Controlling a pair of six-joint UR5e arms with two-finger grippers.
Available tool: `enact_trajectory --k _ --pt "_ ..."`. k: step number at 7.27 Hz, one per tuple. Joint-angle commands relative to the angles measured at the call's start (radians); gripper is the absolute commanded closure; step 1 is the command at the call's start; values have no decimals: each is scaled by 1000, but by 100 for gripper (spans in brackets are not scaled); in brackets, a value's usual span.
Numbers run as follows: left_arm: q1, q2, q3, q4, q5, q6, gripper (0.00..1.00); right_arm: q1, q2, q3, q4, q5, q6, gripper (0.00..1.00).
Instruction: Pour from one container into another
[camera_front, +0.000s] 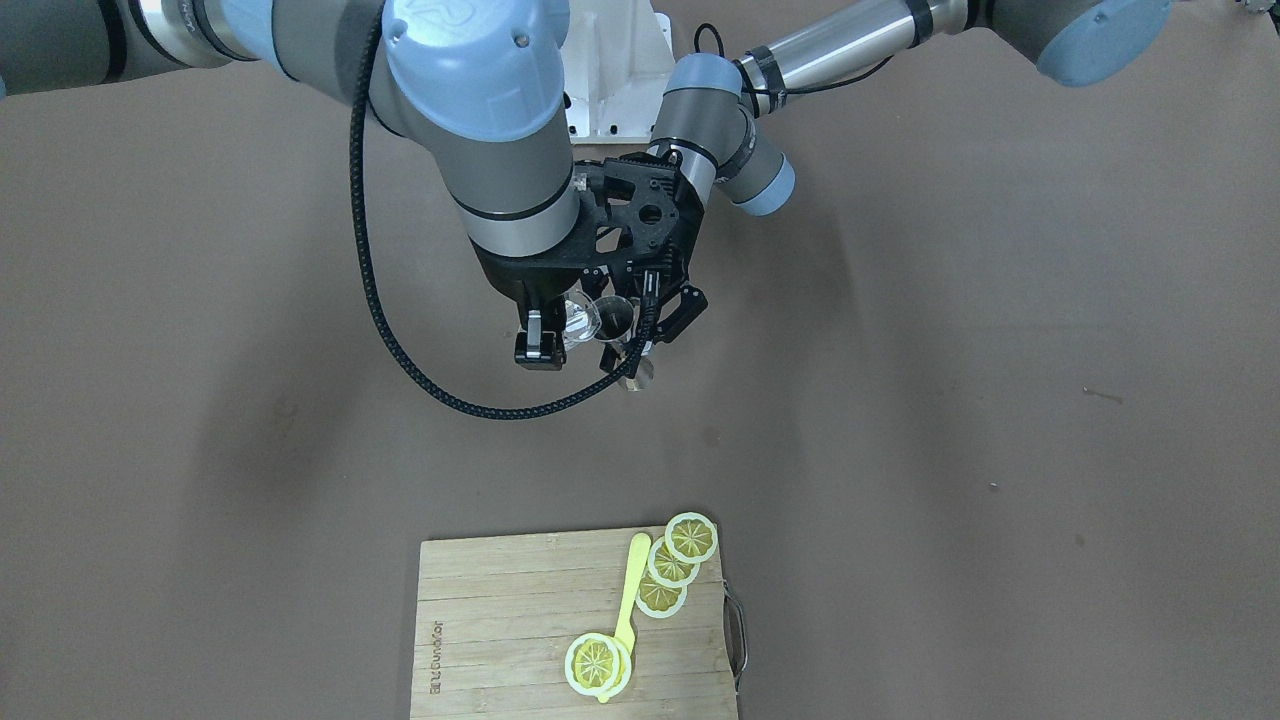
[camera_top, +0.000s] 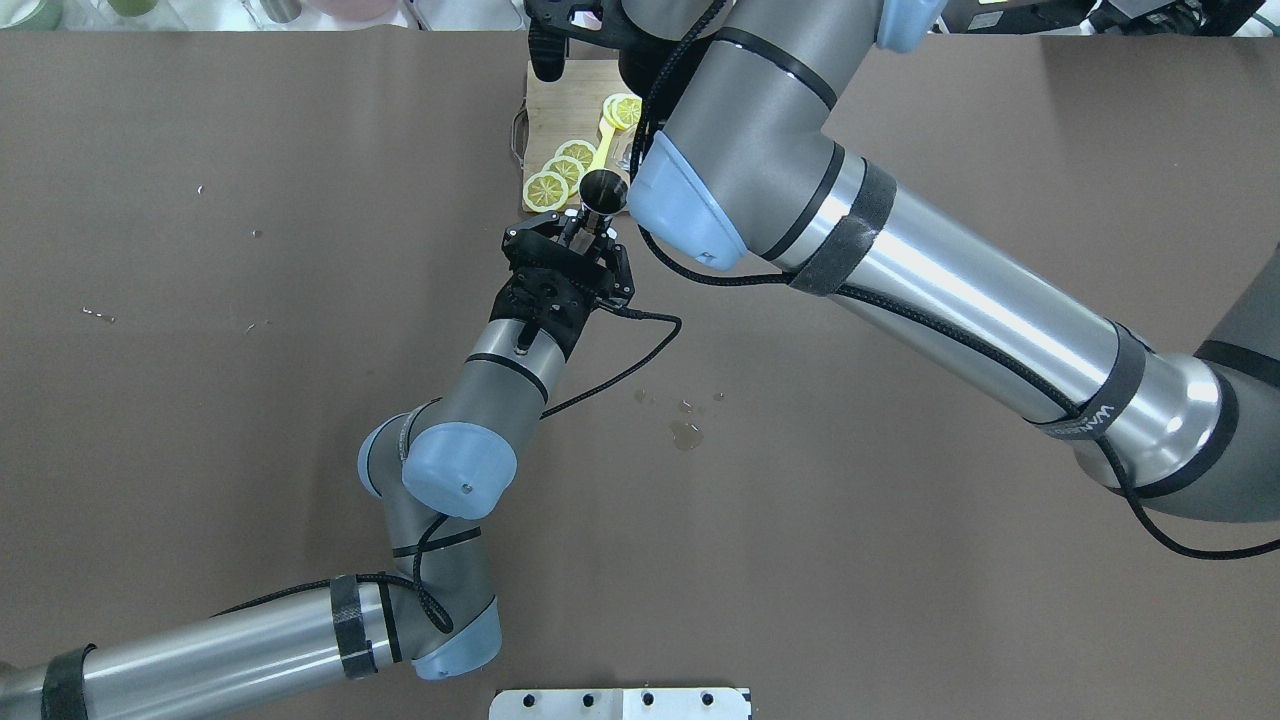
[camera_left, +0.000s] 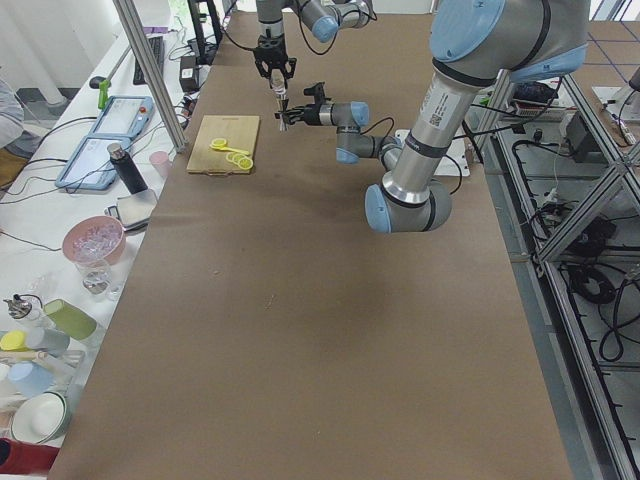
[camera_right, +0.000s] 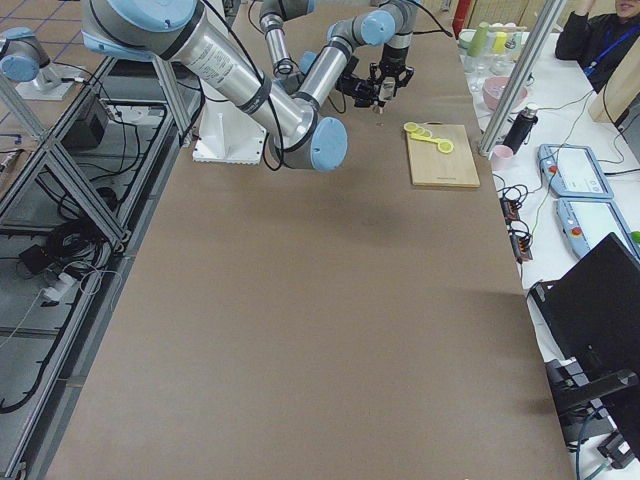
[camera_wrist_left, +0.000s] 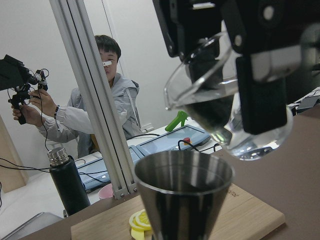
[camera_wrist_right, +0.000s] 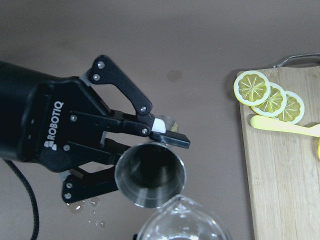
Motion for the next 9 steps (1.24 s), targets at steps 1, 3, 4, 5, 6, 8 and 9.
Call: enact_trajectory --k 1,3,4,5,6,8,9 --pt "0 -1 -2 0 0 0 100 -1 52 -43 -65 -3 -26 100" --pt "0 -3 -4 0 0 0 100 -1 84 -75 -105 -19 -45 100" --pt "0 -4 -4 0 0 0 100 -7 84 -75 -133 -22 -48 100" --pt "2 -4 -4 0 0 -2 100 -15 89 -77 -160 -23 -61 100" --pt "2 -4 -4 0 0 -2 100 -17 110 -106 -171 -25 -68 100" --pt "2 -4 -4 0 0 -2 100 -24 129 -123 -209 -32 -95 100" --pt "2 -4 -4 0 0 -2 100 -24 135 -128 -232 -32 -104 100"
